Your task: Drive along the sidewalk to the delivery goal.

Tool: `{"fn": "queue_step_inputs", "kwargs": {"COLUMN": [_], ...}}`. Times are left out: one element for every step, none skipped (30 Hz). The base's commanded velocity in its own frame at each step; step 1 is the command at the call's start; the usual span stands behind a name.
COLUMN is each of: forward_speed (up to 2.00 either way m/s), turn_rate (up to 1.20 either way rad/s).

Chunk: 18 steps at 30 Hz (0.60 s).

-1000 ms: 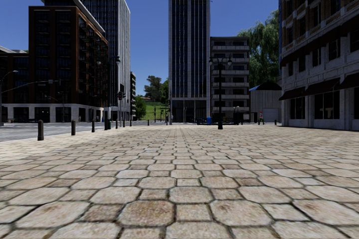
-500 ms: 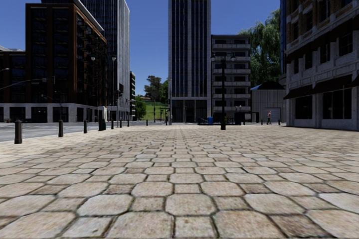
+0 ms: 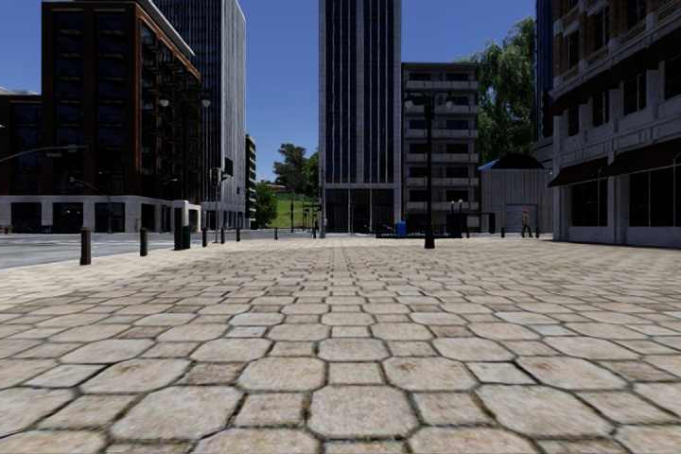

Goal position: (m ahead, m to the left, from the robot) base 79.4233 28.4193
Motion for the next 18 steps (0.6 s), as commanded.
{"fn": "queue_step_inputs", "kwargs": {"forward_speed": [2.0,2.0,2.0,2.0,2.0,2.0,2.0,2.0,2.0,2.0,2.0,2.0,2.0,2.0,2.0,2.0,2.0,2.0], "turn_rate": [0.0,0.0,0.0,0.0,0.0,0.0,0.0,0.0,0.0,0.0,0.0,0.0,0.0,0.0,0.0,0.0,0.0,0.0]}}
